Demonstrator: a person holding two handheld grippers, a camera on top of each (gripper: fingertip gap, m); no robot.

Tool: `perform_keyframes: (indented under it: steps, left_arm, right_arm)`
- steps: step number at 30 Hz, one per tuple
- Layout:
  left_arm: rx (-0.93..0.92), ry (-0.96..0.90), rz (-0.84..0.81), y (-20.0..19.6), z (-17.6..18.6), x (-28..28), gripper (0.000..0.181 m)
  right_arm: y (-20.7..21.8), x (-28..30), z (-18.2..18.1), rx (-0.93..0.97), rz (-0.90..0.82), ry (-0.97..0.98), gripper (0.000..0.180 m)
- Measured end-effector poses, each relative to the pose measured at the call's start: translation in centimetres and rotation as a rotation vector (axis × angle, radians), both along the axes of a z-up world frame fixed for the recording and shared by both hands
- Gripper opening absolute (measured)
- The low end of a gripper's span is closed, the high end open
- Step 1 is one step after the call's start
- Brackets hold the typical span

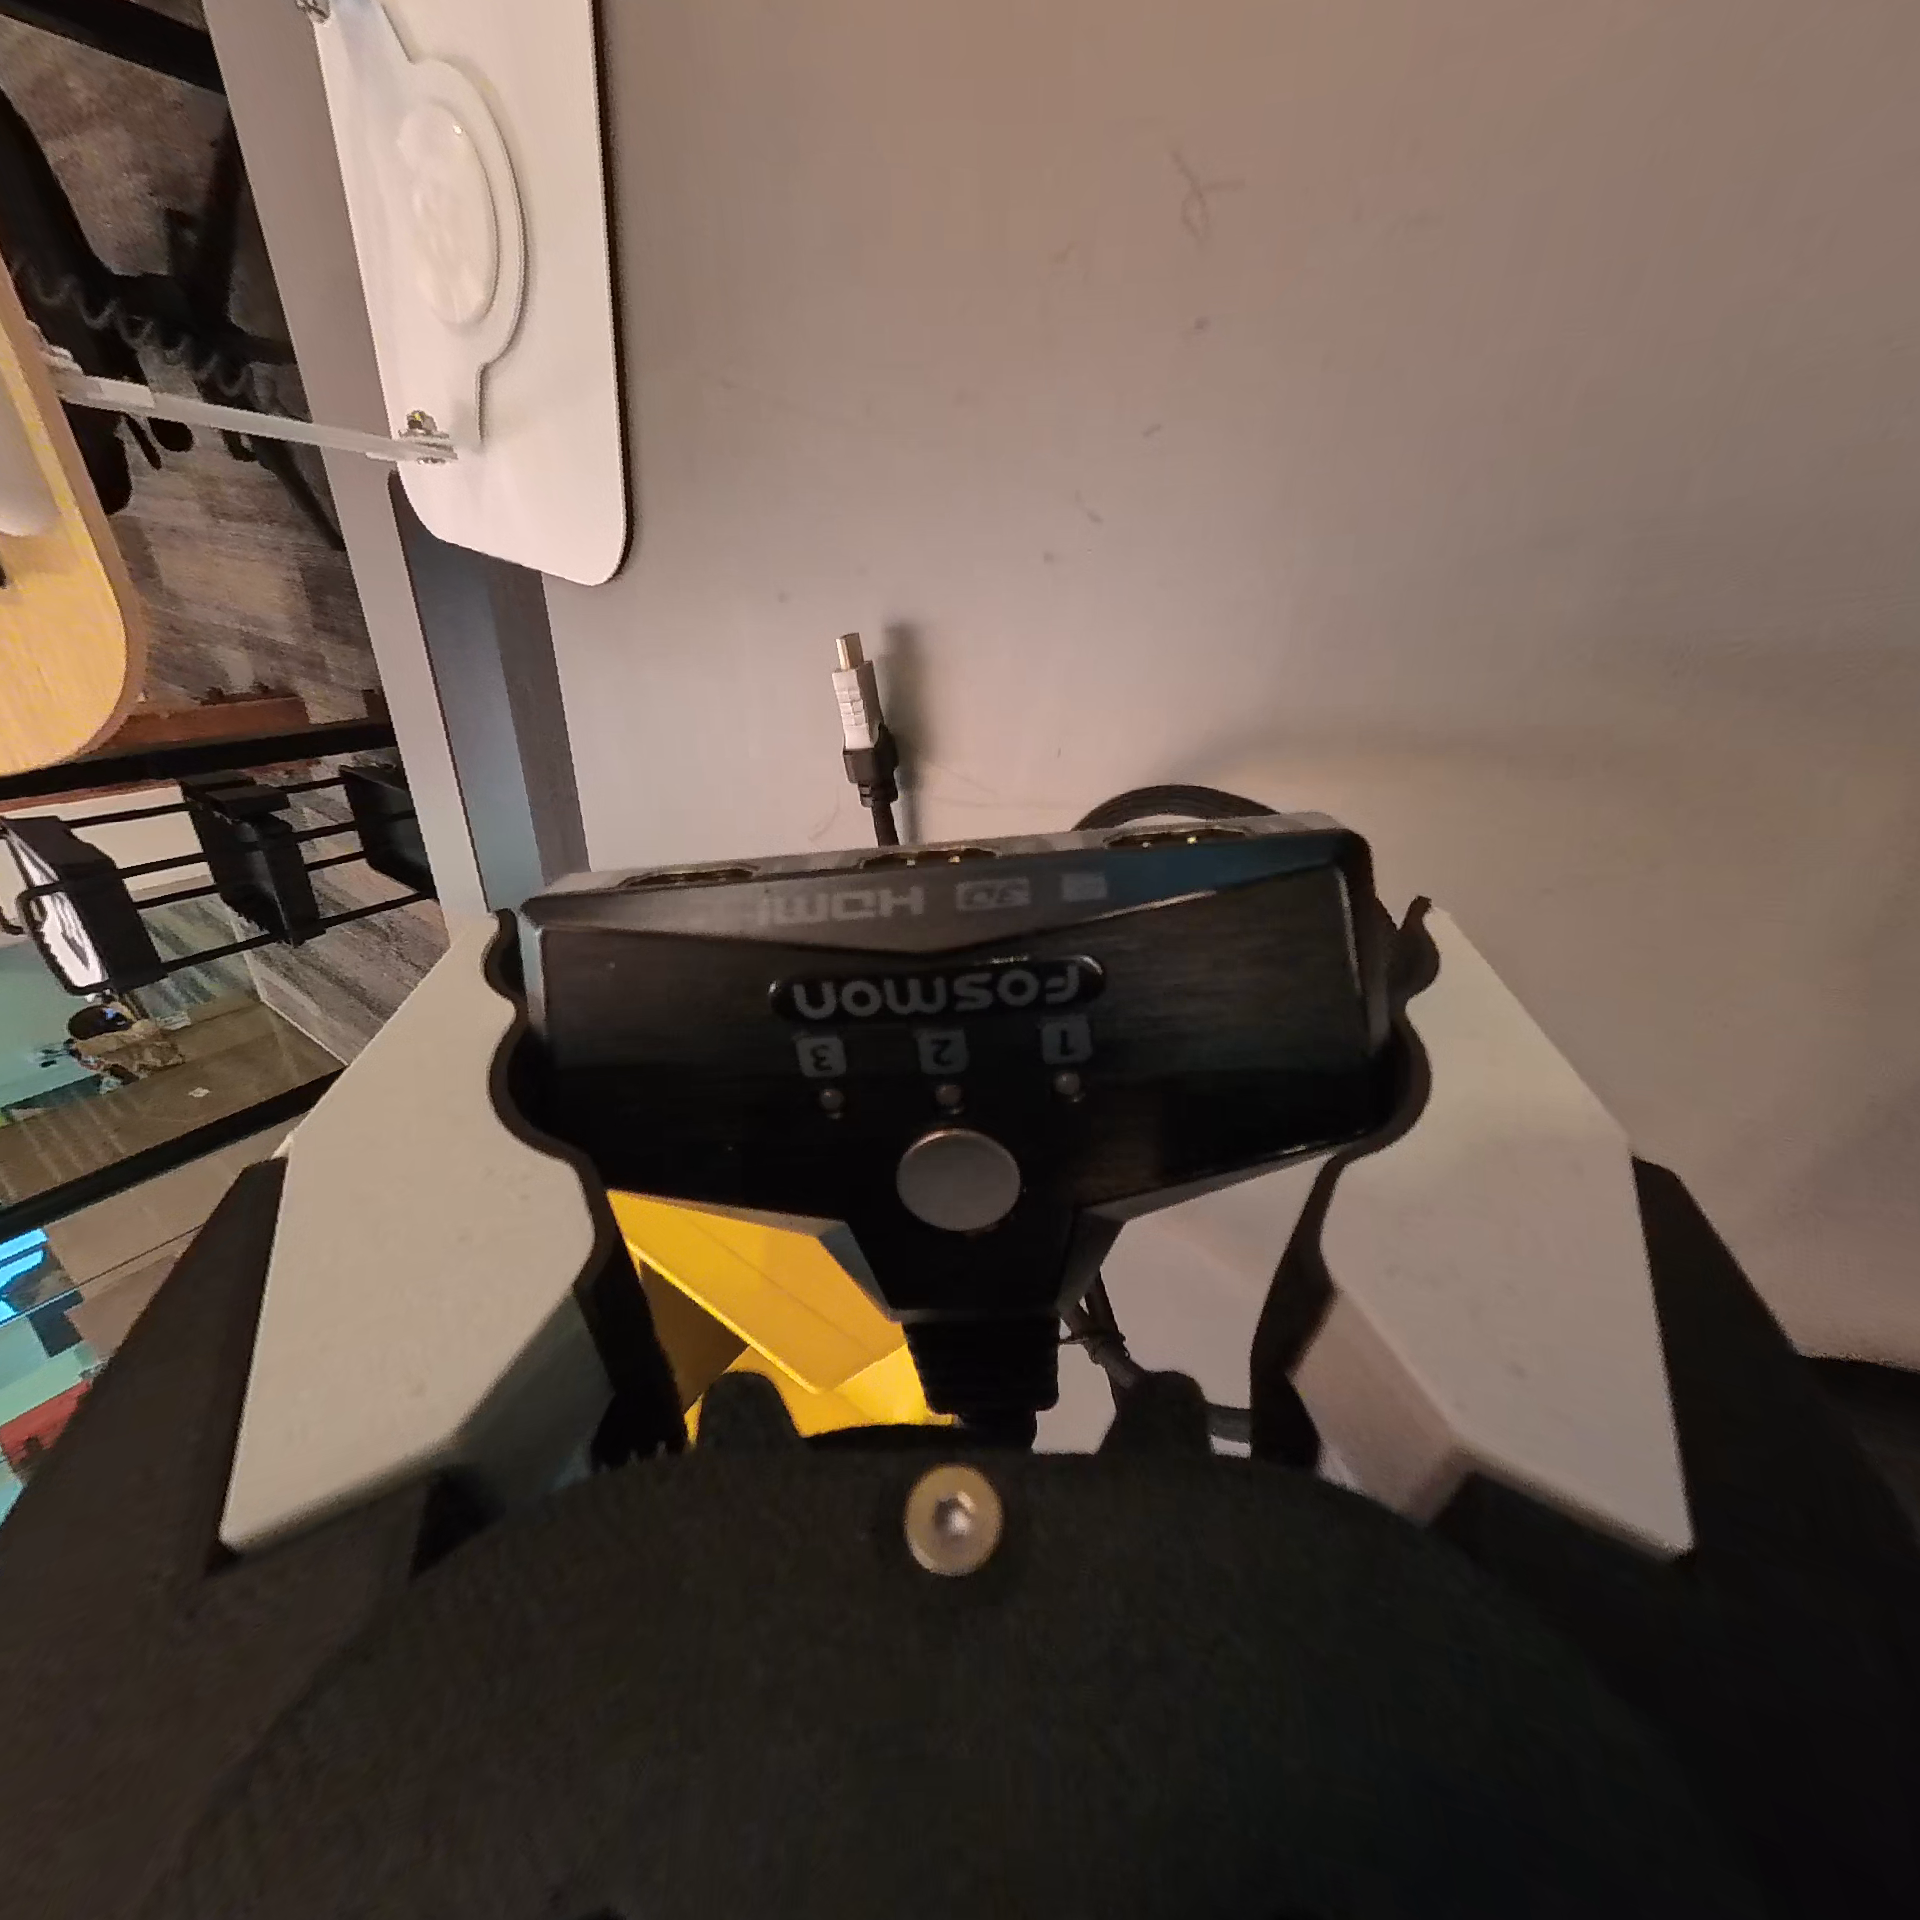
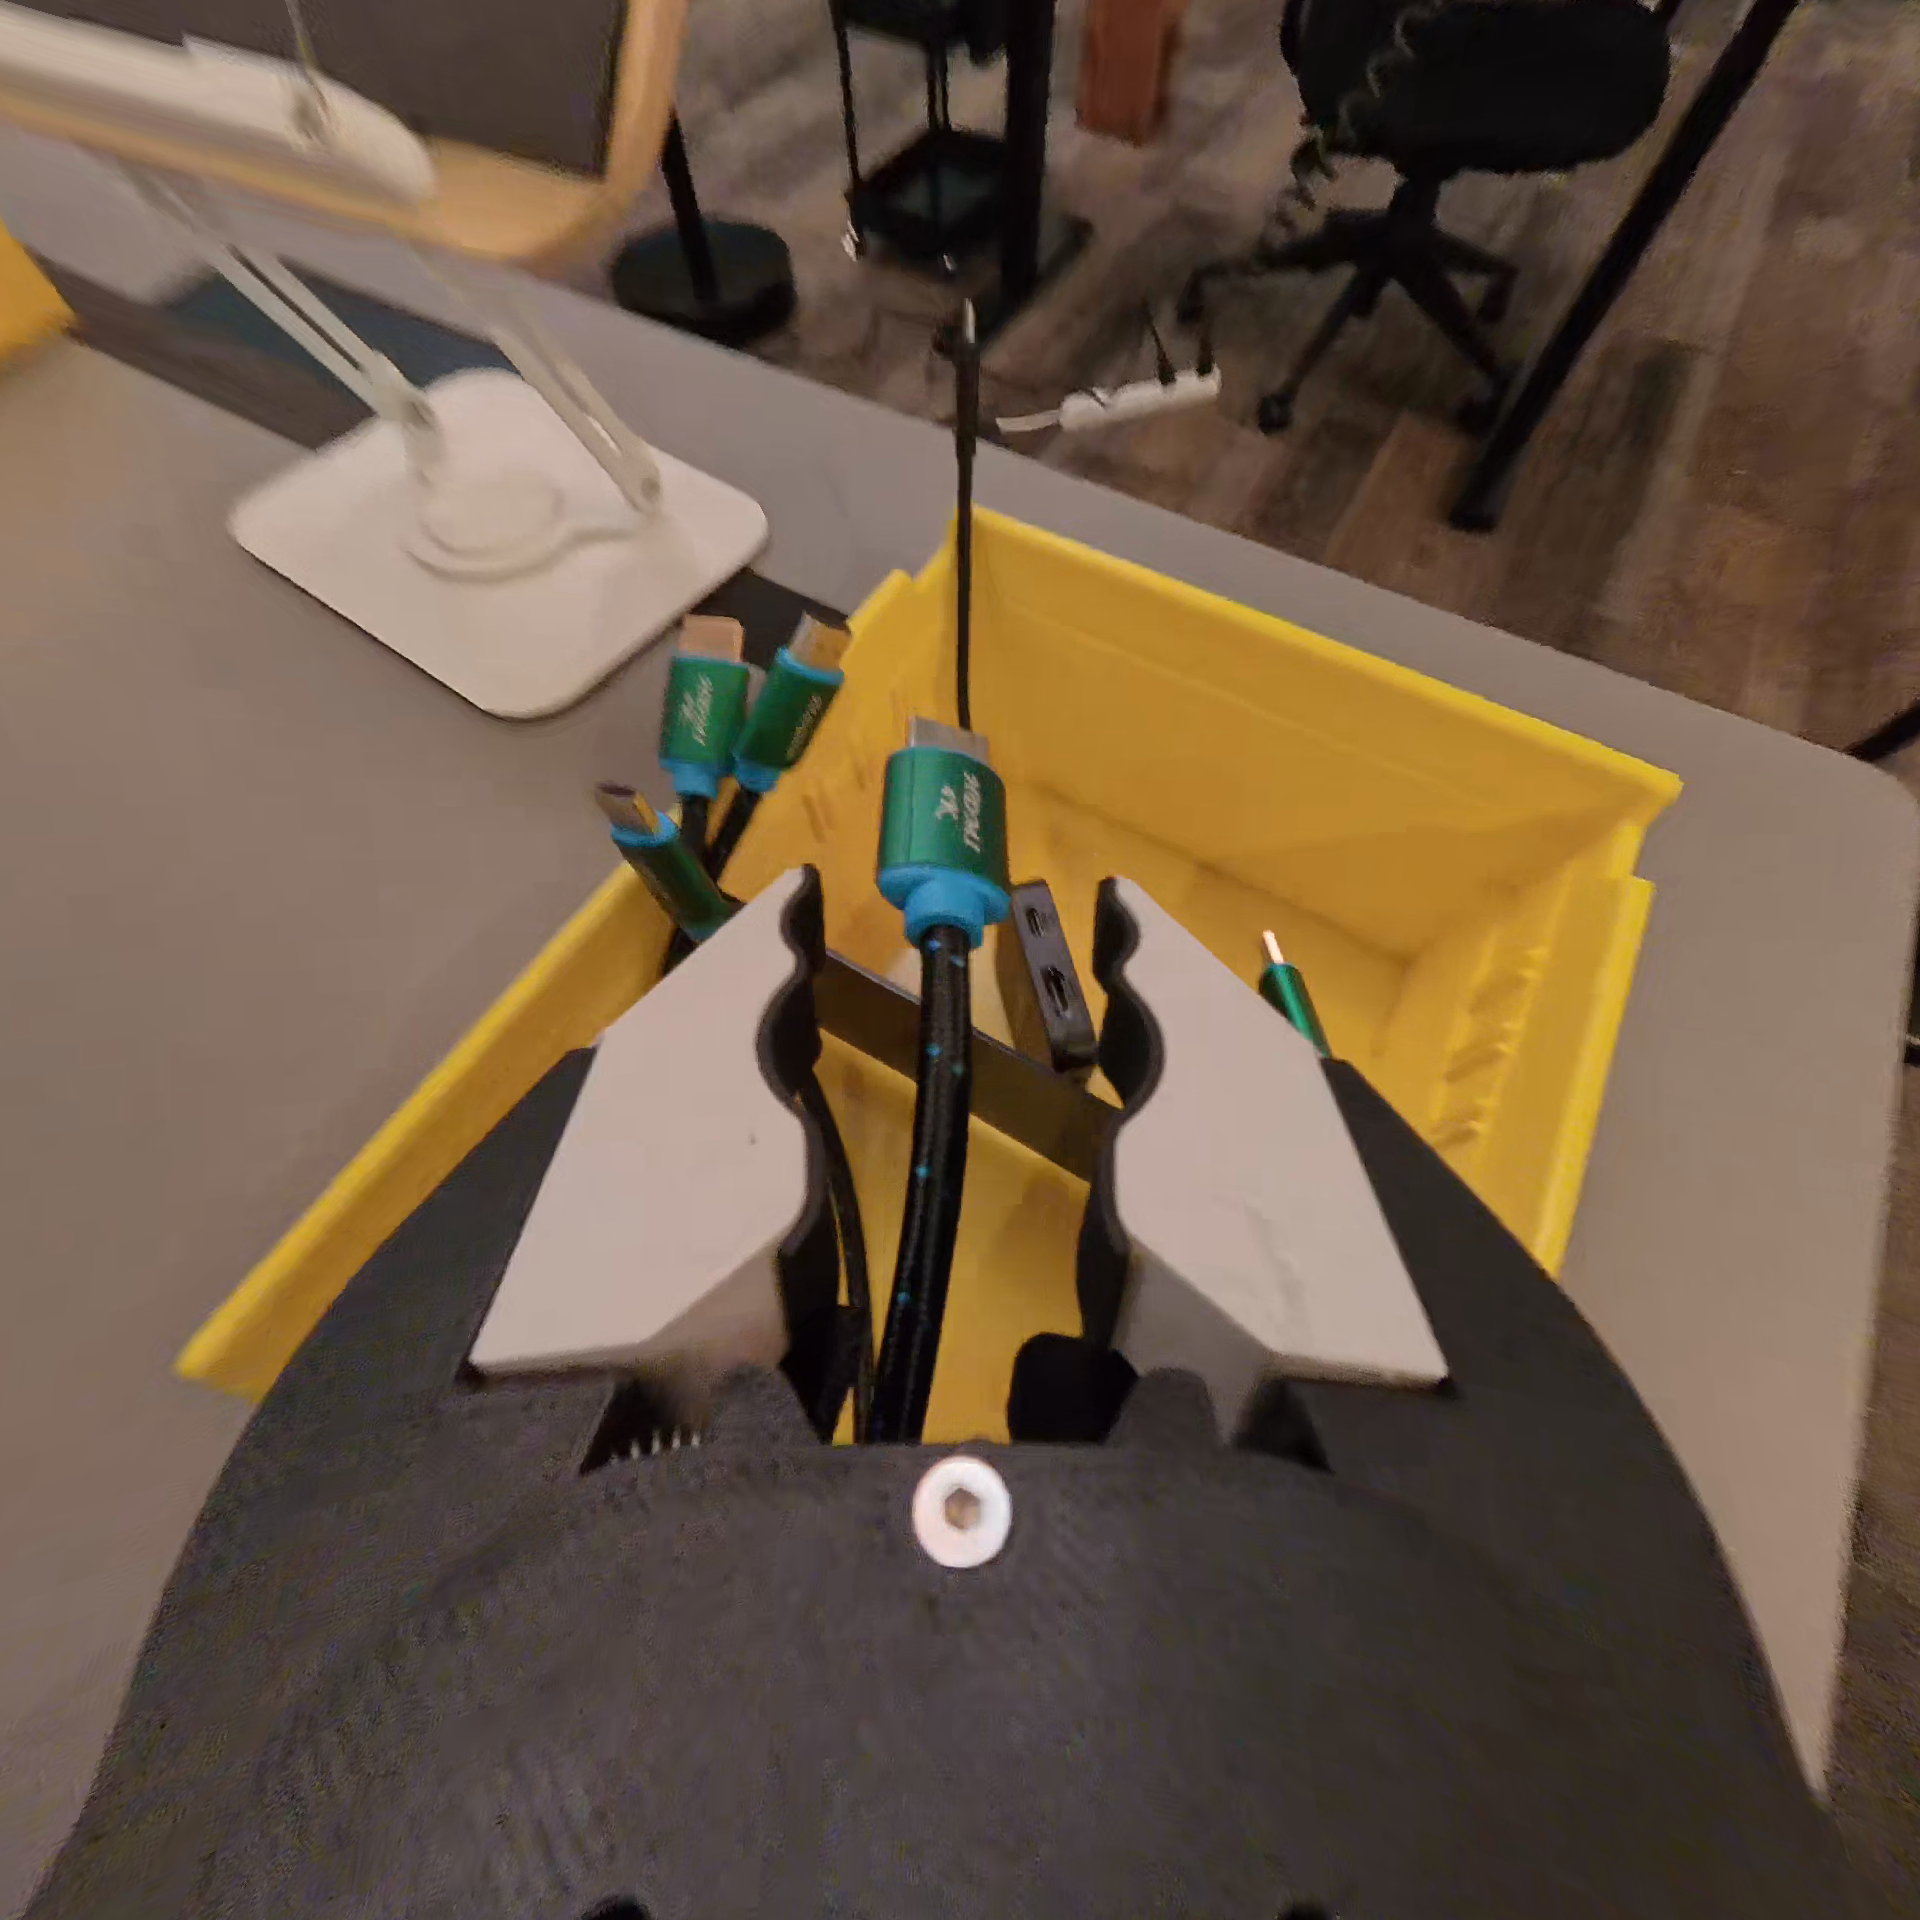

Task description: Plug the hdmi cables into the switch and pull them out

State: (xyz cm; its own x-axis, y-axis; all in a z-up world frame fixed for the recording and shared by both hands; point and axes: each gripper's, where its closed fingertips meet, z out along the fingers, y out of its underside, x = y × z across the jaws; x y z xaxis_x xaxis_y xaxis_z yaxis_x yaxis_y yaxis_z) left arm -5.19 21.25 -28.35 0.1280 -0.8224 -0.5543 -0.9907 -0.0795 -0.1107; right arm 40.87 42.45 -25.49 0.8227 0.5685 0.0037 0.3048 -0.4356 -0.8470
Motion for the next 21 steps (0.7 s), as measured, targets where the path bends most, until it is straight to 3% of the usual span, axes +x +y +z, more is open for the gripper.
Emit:
perform_keyframes:
  steps: [2,6,10,15,18,21]
  left_arm:
    - [0.0,-0.001,0.0,0.0,0.0,0.1,0.153]
    - [-0.001,0.0,0.001,0.0,0.0,0.0,0.153]
    - [-0.003,0.004,0.002,-0.1,0.0,-0.1,0.153]
    - [0.0,0.004,0.001,-0.1,0.2,0.0,0.153]
    - [0.008,0.0,0.003,0.0,0.4,0.1,0.153]
    - [-0.002,-0.031,0.006,0.1,0.6,0.5,0.152]
  right_arm:
    - [0.1,0.5,0.0,0.009,-0.017,-0.048,0.062]
    - [-0.2,1.6,2.7,0.118,-0.052,-0.078,0.067]
    - [-1.1,3.2,4.5,0.16,-0.107,-0.108,0.064]
    - [-2.0,4.8,1.7,0.031,-0.126,-0.18,0.048]
    - [-2.1,3.4,4.6,0.144,-0.085,-0.143,0.05]
    - [-3.6,-1.8,8.9,0.331,0.119,-0.131,0.057]
